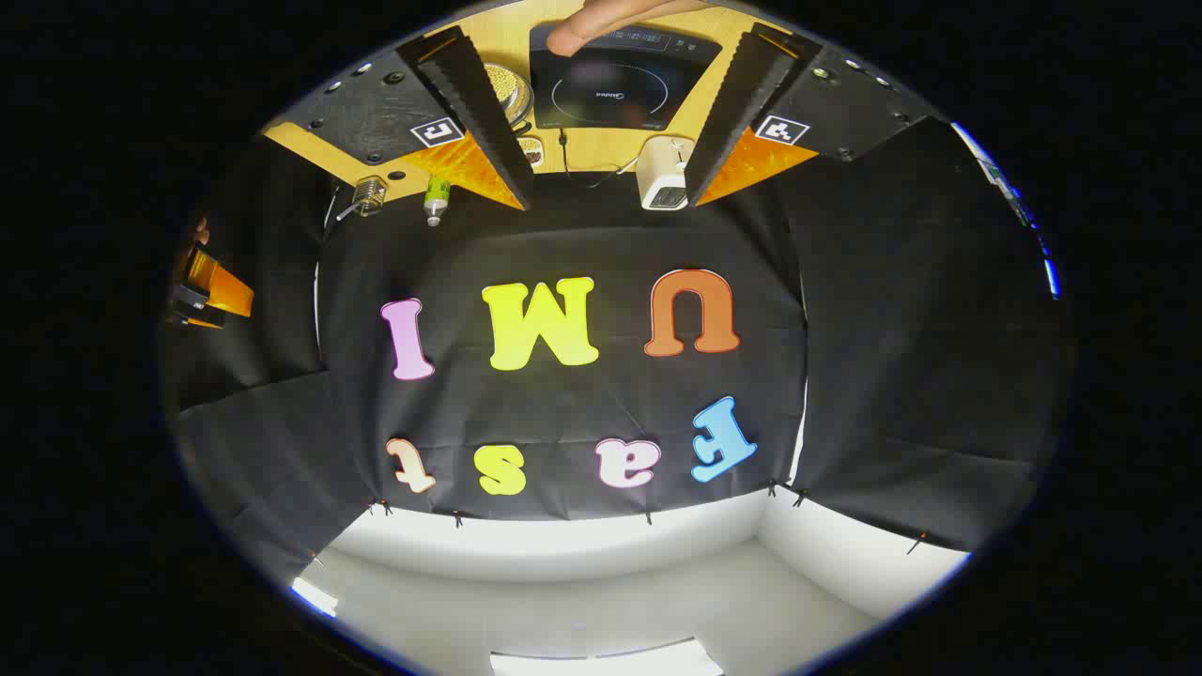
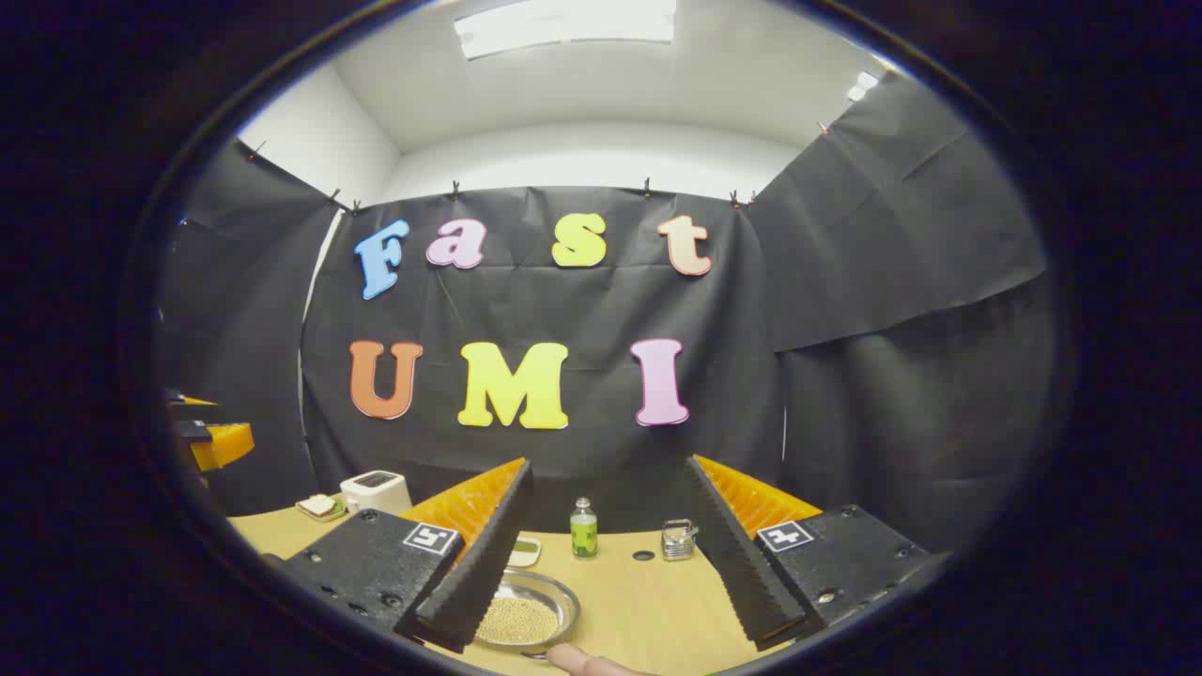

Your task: First push the handle of the pot to place it horizontally, then grasp the pot with both hands and set it on the induction cooktop.

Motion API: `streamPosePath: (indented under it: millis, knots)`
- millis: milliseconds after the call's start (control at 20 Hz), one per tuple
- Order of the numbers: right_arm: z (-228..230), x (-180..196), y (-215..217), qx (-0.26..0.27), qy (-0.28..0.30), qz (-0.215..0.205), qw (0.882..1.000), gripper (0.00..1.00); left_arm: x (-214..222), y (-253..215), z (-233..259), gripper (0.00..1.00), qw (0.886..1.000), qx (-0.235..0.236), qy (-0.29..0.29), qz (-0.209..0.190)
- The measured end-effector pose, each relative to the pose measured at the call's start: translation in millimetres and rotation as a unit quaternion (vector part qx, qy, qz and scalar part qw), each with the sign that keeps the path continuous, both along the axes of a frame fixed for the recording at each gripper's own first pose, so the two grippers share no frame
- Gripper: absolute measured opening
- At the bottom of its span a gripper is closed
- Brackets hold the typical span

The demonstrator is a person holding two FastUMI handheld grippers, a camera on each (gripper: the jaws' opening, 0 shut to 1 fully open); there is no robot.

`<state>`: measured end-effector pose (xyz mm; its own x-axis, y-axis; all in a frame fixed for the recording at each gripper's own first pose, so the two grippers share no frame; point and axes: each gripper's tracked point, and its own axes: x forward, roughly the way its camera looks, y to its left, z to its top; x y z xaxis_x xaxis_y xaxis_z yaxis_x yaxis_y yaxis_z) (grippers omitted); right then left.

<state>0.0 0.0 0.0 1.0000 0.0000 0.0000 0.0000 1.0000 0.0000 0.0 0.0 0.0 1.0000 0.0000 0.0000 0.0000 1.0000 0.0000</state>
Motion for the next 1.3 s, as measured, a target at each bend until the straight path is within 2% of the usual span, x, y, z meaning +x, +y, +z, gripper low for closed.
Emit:
streamPosePath:
  millis: [50, 500, 550, 600, 750, 1000, 1300]
  knots:
    - [-0.1, -1.1, -0.6, -0.001, 0.000, 0.000, 1.000, 0.96, -1.1, 0.7, 2.2, 0.96, 1.000, 0.000, -0.002, 0.000]
    - [1.1, -0.9, 0.7, -0.006, -0.001, 0.004, 1.000, 0.96, 0.1, -4.7, -4.9, 0.96, 1.000, 0.010, -0.002, -0.007]
    - [0.7, 0.6, 0.2, -0.006, -0.001, 0.003, 1.000, 1.00, -0.1, -4.8, -5.2, 0.96, 1.000, 0.011, -0.001, -0.008]
    - [1.0, 1.8, 0.3, -0.006, -0.001, 0.003, 1.000, 0.96, 0.8, -5.3, -8.4, 0.96, 1.000, 0.011, 0.000, -0.008]
    - [-3.9, 5.4, -1.2, -0.005, 0.003, 0.000, 1.000, 0.96, 1.0, -6.1, -10.8, 0.96, 1.000, 0.010, 0.002, -0.011]
    - [-20.4, 16.9, 2.0, -0.016, 0.025, 0.003, 1.000, 0.96, -1.0, -4.2, -11.7, 0.96, 1.000, 0.008, 0.000, -0.009]
    - [-67.1, 33.4, 26.3, -0.044, 0.086, 0.029, 0.995, 0.96, -5.9, -4.0, -15.0, 0.96, 1.000, 0.014, 0.002, -0.006]
